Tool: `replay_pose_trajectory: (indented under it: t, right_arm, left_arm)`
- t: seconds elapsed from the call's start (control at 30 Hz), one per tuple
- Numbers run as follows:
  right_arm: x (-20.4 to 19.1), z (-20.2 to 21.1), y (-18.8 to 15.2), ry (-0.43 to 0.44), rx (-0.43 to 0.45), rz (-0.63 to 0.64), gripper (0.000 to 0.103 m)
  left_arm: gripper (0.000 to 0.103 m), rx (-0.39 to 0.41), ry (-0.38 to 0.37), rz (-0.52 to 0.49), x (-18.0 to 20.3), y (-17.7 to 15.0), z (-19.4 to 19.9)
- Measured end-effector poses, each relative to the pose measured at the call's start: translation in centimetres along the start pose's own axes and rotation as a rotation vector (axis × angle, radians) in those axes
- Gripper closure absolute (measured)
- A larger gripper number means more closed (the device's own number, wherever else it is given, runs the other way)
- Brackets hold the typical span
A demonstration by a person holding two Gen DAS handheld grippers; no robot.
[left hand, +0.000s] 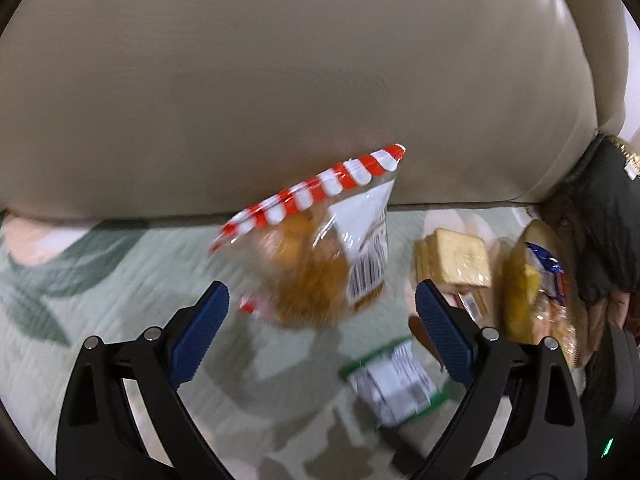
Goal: Organize snacks
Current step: 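Grasp the red-white striped bread bag with the left gripper while the right grasps the green-white pack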
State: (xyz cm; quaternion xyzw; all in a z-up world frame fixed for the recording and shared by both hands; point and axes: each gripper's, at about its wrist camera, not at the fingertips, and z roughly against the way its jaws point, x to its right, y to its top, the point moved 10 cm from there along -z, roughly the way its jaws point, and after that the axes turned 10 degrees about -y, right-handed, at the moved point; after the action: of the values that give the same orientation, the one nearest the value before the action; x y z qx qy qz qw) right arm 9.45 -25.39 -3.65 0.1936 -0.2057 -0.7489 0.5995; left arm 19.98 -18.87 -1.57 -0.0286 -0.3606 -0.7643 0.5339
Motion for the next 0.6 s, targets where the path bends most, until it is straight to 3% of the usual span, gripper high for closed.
replay_pose_trajectory:
  t: [0.1,0.27,0.37,0.47,0.6]
  right_arm:
    - [-0.4,-1.7,-0.4,-0.028,-0.031,0.060,0.006]
    - [-0.2,-4.1,-1.4,0.008,-0.099,0.052,0.007]
    - [0.1,-4.7,-1.4,-0.013,-0.098,0.100,0.007]
    - [0.5,-4.7,-1.4,-0.030,-0.117,0.112,0.008]
    - [0.9,-4.7,-1.8,-0.064,-0.118,0.137,0.013]
  left_arm:
    - [0.009,0.011,0.030,0.002,-0.3,0.9,-1.9]
    - [0.011,-0.010,0.011,0.015,-0.4,1.4,-4.2]
    - [0.023,-0.031,0.004,0.006,-0.5,1.8,-5.1]
    - [0.028,-0.039,-0.009,0.015,-0.6,1.7,-5.4]
    - [0.040,-0.027,0.026,-0.047,0.0,1.4,-4.8]
